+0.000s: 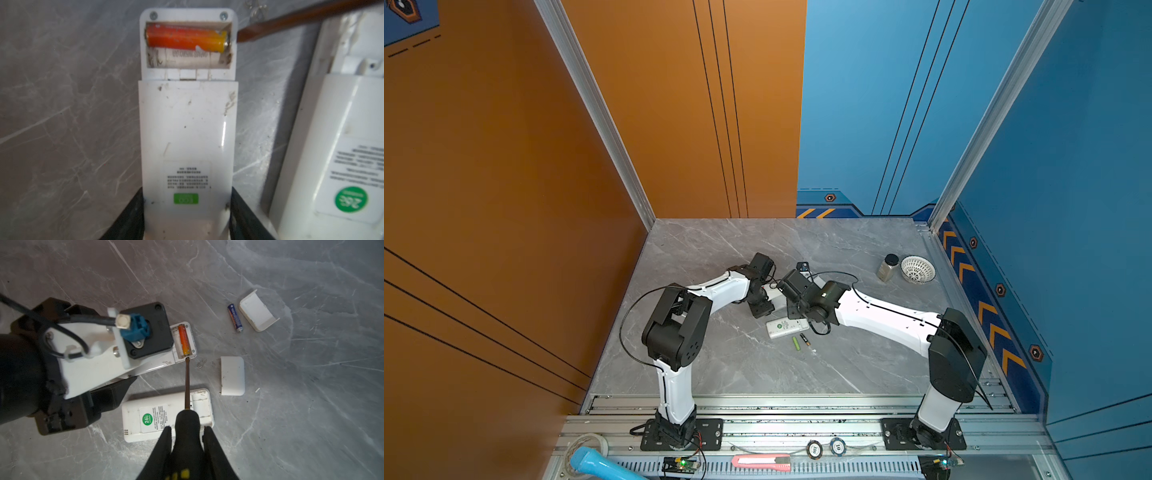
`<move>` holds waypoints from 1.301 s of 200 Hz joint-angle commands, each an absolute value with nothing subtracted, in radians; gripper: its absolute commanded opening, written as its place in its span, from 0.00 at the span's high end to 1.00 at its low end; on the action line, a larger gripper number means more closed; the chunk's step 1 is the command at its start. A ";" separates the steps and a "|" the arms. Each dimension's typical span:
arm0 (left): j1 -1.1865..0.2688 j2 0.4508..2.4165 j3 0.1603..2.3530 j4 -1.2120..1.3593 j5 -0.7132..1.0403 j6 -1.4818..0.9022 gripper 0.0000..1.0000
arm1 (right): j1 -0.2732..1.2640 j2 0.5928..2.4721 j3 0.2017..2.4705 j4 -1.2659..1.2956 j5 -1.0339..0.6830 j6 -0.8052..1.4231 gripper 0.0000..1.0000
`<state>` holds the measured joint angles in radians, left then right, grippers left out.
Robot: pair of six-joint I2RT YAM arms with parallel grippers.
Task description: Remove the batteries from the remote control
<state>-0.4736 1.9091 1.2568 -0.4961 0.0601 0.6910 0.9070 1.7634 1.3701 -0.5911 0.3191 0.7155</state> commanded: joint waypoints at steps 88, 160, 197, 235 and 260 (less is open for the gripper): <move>-0.489 1.888 1.262 -0.541 0.075 0.713 1.00 | 0.862 1.668 1.308 -0.514 0.283 0.666 1.00; -0.491 1.882 1.260 -0.541 0.070 0.716 1.00 | 0.862 1.714 1.328 -0.536 0.238 0.669 1.00; -0.489 1.884 1.262 -0.540 0.069 0.716 1.00 | 0.861 1.732 1.340 -0.547 0.238 0.670 1.00; -0.489 1.884 1.264 -0.540 0.071 0.716 1.00 | 0.861 1.739 1.350 -0.568 0.257 0.669 1.00; -0.489 1.885 1.264 -0.540 0.069 0.716 1.00 | 0.856 1.733 1.348 -0.567 0.268 0.672 1.00</move>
<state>-0.4744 1.9072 1.2568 -0.4965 0.0597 0.6914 0.8635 1.7302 1.3216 -0.5415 0.2398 0.6773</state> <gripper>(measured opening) 0.571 0.272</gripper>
